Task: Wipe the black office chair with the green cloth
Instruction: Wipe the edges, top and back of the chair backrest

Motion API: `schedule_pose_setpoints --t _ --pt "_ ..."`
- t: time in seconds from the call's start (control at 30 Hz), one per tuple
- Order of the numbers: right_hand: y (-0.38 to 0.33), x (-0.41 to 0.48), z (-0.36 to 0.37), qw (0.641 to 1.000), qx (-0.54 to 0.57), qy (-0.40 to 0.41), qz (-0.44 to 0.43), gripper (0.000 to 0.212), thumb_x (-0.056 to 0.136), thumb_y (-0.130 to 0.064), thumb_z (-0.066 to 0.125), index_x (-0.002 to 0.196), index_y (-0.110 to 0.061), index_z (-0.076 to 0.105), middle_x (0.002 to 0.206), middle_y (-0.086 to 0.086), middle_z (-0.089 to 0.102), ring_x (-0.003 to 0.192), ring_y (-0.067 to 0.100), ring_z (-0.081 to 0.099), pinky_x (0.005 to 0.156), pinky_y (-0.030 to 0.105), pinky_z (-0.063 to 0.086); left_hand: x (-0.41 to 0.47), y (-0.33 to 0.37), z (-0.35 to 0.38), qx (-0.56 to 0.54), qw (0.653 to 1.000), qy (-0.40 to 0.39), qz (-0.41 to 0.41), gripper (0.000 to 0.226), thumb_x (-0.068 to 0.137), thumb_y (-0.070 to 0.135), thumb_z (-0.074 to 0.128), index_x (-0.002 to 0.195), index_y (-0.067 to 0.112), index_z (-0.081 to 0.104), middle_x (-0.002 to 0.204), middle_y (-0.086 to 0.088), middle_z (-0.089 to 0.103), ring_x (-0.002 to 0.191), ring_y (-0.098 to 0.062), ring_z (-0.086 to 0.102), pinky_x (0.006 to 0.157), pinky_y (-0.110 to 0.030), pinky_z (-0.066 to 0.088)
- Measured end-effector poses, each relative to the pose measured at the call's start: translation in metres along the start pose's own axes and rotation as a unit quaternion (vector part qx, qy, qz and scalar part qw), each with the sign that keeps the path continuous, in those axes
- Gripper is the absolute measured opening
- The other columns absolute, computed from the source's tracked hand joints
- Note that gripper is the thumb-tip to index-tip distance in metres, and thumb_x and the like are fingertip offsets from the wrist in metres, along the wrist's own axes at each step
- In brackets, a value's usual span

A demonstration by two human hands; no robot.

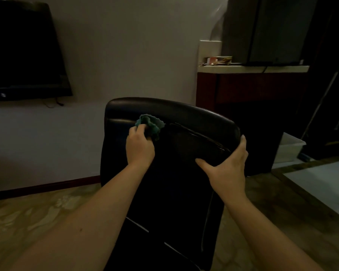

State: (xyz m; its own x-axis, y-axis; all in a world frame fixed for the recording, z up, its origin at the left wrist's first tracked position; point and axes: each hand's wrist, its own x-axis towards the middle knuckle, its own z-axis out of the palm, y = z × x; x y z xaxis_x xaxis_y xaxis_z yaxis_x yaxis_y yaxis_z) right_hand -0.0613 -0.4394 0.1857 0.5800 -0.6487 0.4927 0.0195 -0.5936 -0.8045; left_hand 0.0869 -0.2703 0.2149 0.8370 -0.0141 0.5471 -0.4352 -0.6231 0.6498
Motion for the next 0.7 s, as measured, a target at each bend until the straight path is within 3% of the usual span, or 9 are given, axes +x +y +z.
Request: schedule_pose_setpoints --t 0.1,0.2,0.3,0.37,0.5,0.57,0.7 --pt "-0.011 0.004 -0.015 0.990 -0.101 0.024 -0.096 0.125 0.065 -0.053 0.081 0.153 -0.031 -0.005 0.151 0.009 0.020 0.137 0.028 0.030 0.108 0.053 0.036 -0.005 -0.001 -0.005 -0.040 0.999 -0.005 0.016 0.033 0.098 0.011 0.052 0.130 0.014 0.059 0.134 -0.009 0.051 0.114 -0.026 0.056 0.088 -0.025 0.039" --pt "-0.036 0.018 -0.027 0.937 -0.278 0.038 -0.206 0.115 0.067 -0.064 0.073 0.154 -0.029 0.006 0.152 0.013 0.021 0.139 0.033 0.025 0.111 0.056 0.025 -0.013 0.003 -0.009 -0.081 0.995 -0.028 0.049 0.032 0.100 0.013 0.050 0.131 0.013 0.059 0.132 -0.005 0.053 0.116 -0.019 0.054 0.093 -0.021 0.038" --pt "-0.064 0.034 -0.031 0.895 -0.398 -0.046 -0.197 0.112 0.068 -0.076 0.062 0.152 -0.032 0.001 0.152 0.011 0.025 0.140 0.033 0.023 0.112 0.062 0.014 -0.022 0.013 -0.010 -0.105 0.991 -0.035 0.079 0.031 0.101 0.011 0.048 0.129 0.012 0.061 0.129 -0.003 0.056 0.113 -0.013 0.054 0.092 -0.019 0.038" --pt "-0.076 0.040 -0.033 0.870 -0.455 -0.088 -0.166 0.113 0.068 -0.079 0.060 0.152 -0.030 0.001 0.147 0.014 0.030 0.133 0.035 0.031 0.109 0.060 0.023 -0.026 0.020 -0.010 -0.110 0.990 -0.037 0.082 0.031 0.101 0.009 0.046 0.128 0.012 0.062 0.127 -0.001 0.056 0.109 -0.009 0.053 0.091 -0.019 0.038" --pt "-0.085 0.030 -0.042 0.840 -0.512 -0.098 -0.148 0.115 0.066 -0.083 0.056 0.152 -0.025 0.004 0.137 0.017 0.035 0.121 0.034 0.040 0.098 0.050 0.035 -0.031 0.025 -0.016 -0.114 0.990 -0.036 0.072 0.028 0.101 0.012 0.046 0.121 0.014 0.064 0.120 0.000 0.059 0.105 -0.012 0.056 0.086 -0.020 0.040" --pt "-0.086 0.022 -0.048 0.837 -0.518 -0.093 -0.149 0.109 0.070 -0.086 0.046 0.151 -0.025 0.007 0.135 0.016 0.036 0.119 0.034 0.041 0.095 0.048 0.037 -0.035 0.028 -0.018 -0.107 0.991 -0.039 0.070 0.020 0.100 0.021 0.052 0.116 0.016 0.064 0.111 0.003 0.058 0.098 -0.012 0.056 0.078 -0.019 0.041" --pt "-0.100 0.030 -0.067 0.888 -0.422 -0.142 -0.115 0.068 0.087 -0.074 0.032 0.137 -0.027 0.029 0.120 0.010 0.045 0.106 0.029 0.051 0.089 0.046 0.044 -0.046 0.035 -0.017 -0.099 0.992 -0.035 0.075 0.027 0.096 0.025 0.062 0.122 0.016 0.062 0.119 -0.001 0.057 0.099 -0.009 0.051 0.084 -0.023 0.041"
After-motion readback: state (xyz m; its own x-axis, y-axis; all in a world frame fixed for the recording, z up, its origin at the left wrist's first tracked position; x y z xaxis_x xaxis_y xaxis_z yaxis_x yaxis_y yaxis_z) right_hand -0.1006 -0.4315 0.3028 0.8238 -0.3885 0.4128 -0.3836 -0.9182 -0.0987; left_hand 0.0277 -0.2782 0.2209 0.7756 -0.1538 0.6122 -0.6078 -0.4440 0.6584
